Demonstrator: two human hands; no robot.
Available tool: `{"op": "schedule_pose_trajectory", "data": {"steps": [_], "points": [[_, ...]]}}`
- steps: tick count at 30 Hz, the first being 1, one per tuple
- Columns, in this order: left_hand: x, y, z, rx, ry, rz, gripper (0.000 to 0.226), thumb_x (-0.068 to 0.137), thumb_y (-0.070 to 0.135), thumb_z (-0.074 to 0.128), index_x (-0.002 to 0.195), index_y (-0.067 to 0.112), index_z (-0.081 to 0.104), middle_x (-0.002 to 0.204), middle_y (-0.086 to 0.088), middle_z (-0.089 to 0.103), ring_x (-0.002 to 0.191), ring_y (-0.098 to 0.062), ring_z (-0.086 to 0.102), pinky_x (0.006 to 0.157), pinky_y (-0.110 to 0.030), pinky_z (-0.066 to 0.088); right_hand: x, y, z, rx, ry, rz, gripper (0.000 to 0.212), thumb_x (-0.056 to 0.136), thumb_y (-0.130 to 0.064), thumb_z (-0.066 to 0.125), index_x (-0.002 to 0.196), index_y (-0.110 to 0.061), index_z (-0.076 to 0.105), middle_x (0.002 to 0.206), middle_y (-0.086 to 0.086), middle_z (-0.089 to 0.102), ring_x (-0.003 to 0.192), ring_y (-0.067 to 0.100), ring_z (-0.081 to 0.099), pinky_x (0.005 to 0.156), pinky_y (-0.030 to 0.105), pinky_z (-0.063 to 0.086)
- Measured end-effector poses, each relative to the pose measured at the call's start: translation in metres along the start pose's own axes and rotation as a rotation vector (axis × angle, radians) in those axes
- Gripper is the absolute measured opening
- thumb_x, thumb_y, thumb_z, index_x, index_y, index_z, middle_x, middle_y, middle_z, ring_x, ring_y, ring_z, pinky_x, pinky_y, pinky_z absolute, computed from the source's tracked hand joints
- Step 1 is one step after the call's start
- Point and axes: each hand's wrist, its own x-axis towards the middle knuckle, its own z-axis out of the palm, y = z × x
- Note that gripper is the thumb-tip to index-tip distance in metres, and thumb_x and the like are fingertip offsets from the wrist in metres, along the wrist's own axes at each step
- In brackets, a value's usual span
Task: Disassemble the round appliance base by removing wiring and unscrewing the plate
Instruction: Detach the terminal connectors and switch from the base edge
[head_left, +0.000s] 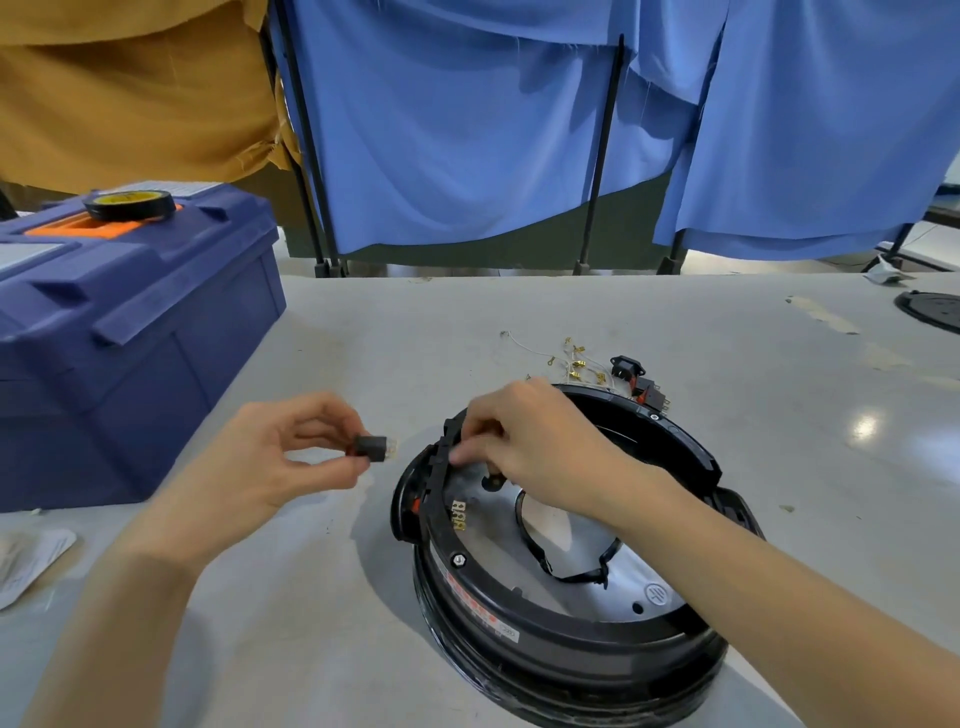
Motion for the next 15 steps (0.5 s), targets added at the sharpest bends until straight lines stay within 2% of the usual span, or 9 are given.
{"op": "schedule_pose_trajectory", "data": {"steps": [2, 5, 8, 11, 13, 15], "points": [[0.000, 0.007, 0.003, -0.096, 0.096, 0.035, 0.014, 0.068, 0.017, 0.077, 0.079, 0.020, 0.069, 0.083, -0.007, 0.073, 0.078, -0.022, 0.070, 0.068, -0.026, 0.059, -0.001, -0.003, -0.002, 0.146, 0.101, -0.032, 0.013, 0.093, -0.021, 0.061, 0.091, -0.012, 0.071, 0.065, -0.001, 0.065, 0.052, 0.019, 0.058, 0.061, 0.033, 0.051], [0.003, 0.019, 0.025, -0.171, 0.144, 0.118, 0.024, 0.063, 0.029, 0.075, 0.083, 0.017, 0.067, 0.082, -0.007, 0.072, 0.074, -0.024, 0.069, 0.067, -0.032, 0.060, -0.001, -0.011, -0.004, 0.242, 0.080, -0.096, 0.019, 0.089, -0.027, 0.066, 0.106, -0.018, 0.070, 0.077, -0.001, 0.069, 0.058, 0.014, 0.063, 0.068, 0.036, 0.054], [0.004, 0.026, 0.040, -0.219, 0.196, 0.172, 0.019, 0.069, 0.027, 0.072, 0.088, 0.024, 0.068, 0.083, -0.002, 0.073, 0.075, -0.019, 0.071, 0.072, -0.032, 0.059, -0.001, -0.016, -0.008, 0.243, 0.099, -0.121, 0.019, 0.086, -0.026, 0.070, 0.095, -0.009, 0.072, 0.067, 0.007, 0.070, 0.061, 0.018, 0.064, 0.065, 0.038, 0.054], [0.004, 0.024, 0.035, -0.254, 0.243, 0.129, 0.034, 0.069, 0.028, 0.070, 0.102, 0.024, 0.067, 0.087, -0.002, 0.075, 0.077, -0.021, 0.072, 0.071, -0.028, 0.059, 0.002, -0.014, -0.020, 0.325, 0.204, -0.074, 0.011, 0.087, -0.019, 0.070, 0.084, -0.009, 0.073, 0.062, 0.010, 0.068, 0.056, 0.017, 0.065, 0.062, 0.033, 0.054], [0.004, 0.021, 0.028, -0.201, 0.224, 0.073, 0.025, 0.069, 0.020, 0.075, 0.093, 0.020, 0.070, 0.081, -0.005, 0.074, 0.070, -0.023, 0.070, 0.066, -0.026, 0.059, 0.004, -0.003, -0.036, 0.377, 0.353, 0.019, 0.007, 0.086, -0.017, 0.071, 0.082, -0.011, 0.073, 0.064, 0.015, 0.068, 0.049, 0.016, 0.063, 0.057, 0.029, 0.053], [0.003, 0.016, 0.023, -0.117, 0.102, -0.001, 0.023, 0.068, -0.002, 0.079, 0.078, 0.018, 0.071, 0.076, -0.008, 0.073, 0.066, -0.024, 0.066, 0.062, -0.024, 0.057, 0.007, 0.023, -0.059, 0.425, 0.481, 0.161, 0.005, 0.085, -0.013, 0.071, 0.088, -0.011, 0.067, 0.063, 0.019, 0.066, 0.042, 0.017, 0.058, 0.045, 0.024, 0.049]]}}
